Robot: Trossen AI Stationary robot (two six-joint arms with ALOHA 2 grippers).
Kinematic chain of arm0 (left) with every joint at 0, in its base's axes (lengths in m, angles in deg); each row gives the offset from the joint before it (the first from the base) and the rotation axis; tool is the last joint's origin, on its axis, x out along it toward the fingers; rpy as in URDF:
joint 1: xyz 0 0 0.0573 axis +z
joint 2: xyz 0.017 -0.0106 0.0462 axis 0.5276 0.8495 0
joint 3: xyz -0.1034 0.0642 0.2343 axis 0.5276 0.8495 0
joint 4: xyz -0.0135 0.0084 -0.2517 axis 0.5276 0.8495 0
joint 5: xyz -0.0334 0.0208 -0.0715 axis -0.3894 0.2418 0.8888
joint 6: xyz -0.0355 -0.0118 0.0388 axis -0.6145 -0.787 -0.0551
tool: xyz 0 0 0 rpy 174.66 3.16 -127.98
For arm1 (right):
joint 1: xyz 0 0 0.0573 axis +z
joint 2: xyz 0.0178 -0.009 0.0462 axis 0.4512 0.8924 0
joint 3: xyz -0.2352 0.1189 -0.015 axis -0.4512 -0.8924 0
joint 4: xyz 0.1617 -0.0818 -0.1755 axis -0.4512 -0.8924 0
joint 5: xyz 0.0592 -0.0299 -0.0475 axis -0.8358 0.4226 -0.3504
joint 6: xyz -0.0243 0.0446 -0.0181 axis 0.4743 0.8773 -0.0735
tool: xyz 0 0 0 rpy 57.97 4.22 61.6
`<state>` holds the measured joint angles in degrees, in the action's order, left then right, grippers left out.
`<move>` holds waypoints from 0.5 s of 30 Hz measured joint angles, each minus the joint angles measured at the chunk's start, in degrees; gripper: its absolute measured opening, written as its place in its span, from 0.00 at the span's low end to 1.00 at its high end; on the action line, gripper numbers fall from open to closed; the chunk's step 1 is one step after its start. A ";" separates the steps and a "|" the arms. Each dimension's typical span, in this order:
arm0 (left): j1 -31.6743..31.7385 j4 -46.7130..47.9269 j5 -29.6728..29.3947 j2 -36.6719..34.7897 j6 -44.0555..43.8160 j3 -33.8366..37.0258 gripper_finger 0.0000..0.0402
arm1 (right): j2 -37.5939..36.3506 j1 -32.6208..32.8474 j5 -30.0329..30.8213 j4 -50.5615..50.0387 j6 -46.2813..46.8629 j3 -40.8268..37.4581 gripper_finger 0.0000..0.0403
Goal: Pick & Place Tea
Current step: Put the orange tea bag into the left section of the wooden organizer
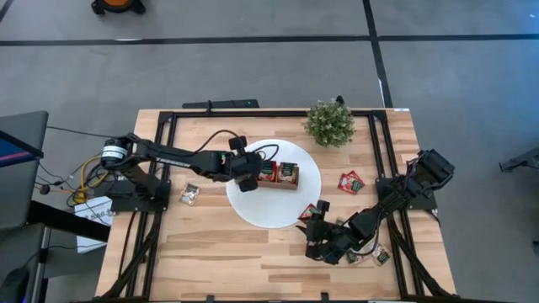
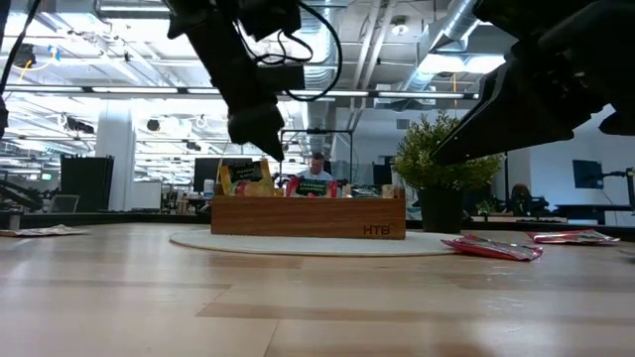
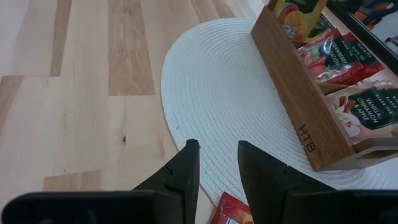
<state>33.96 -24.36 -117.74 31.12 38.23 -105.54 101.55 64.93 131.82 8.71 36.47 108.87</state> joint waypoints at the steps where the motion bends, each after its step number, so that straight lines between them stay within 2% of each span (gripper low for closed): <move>1: -0.32 0.53 -1.68 -0.15 0.28 -0.24 0.00 | 0.00 0.00 0.00 -0.02 -0.02 0.00 0.25; 3: -1.35 5.17 -3.66 -1.37 -0.92 -1.35 0.00 | 0.00 0.00 0.00 -0.02 -0.04 0.00 0.25; 5: -2.15 11.32 -3.24 -2.55 -4.85 -3.20 0.00 | 0.00 0.00 0.00 -0.27 -0.04 0.00 0.25; 9: -2.16 23.46 6.27 -2.94 -14.15 -4.03 0.00 | 0.00 0.00 0.00 -0.63 -0.02 0.00 0.25; 11: -2.11 23.23 8.69 -2.92 -16.26 -3.33 0.00 | 0.00 0.00 0.00 -0.66 0.04 0.00 0.25; 15: -2.11 18.12 6.87 -1.10 -15.36 -1.07 0.00 | 0.00 0.11 0.00 -0.87 0.39 0.00 0.25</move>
<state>31.85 -6.24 -110.86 30.02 22.87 -106.61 101.55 65.04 131.82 7.84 36.86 108.87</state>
